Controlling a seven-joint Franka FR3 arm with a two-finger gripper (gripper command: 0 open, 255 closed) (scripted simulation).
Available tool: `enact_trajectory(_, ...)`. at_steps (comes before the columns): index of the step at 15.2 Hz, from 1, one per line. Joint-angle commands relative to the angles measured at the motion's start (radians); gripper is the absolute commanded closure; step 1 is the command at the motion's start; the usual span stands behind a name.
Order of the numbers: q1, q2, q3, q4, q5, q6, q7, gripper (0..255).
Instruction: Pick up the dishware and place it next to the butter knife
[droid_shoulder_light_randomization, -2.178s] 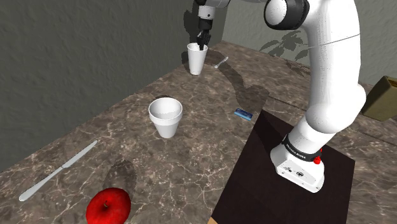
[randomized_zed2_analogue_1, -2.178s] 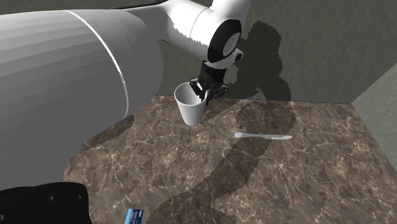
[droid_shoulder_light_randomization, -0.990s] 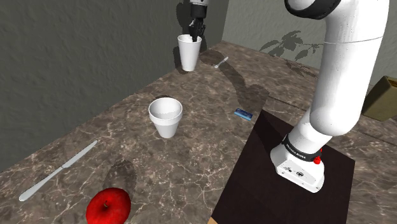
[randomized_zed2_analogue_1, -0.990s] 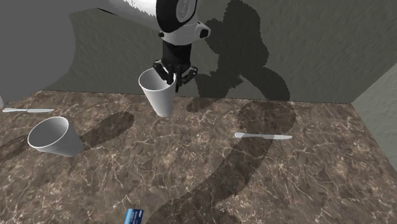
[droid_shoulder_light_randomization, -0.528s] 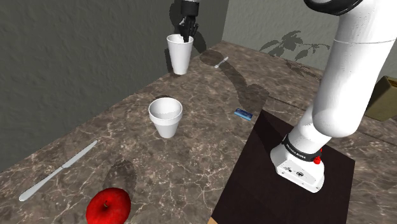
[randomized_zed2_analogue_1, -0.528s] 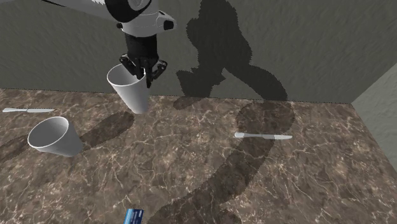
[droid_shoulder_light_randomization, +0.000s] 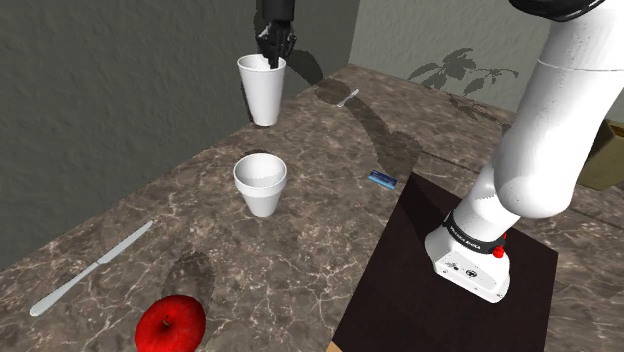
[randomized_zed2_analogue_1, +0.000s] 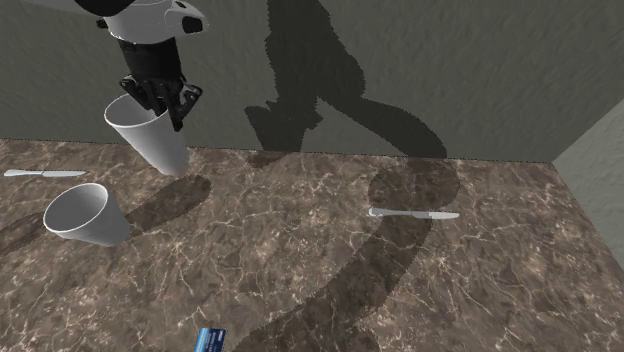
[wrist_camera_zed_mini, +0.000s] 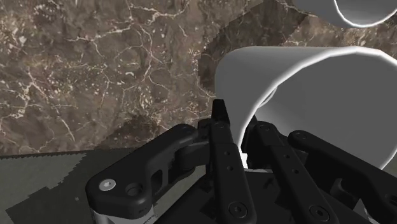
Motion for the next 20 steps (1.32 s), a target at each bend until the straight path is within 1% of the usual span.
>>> enact_trajectory(1, 0.025, -0.007, 0.016, 0.009, -0.001, -0.009, 0.045, 255)
enact_trajectory(6, 0.090, -0.013, 0.059, 0.036, -0.004, -0.024, 0.156, 255)
enact_trajectory(11, 0.156, 0.007, 0.102, 0.097, -0.011, -0.048, 0.269, 255)
enact_trajectory(16, 0.224, 0.055, 0.142, 0.199, -0.023, -0.084, 0.383, 255)
enact_trajectory(20, 0.284, 0.118, 0.171, 0.316, -0.039, -0.125, 0.475, 255)
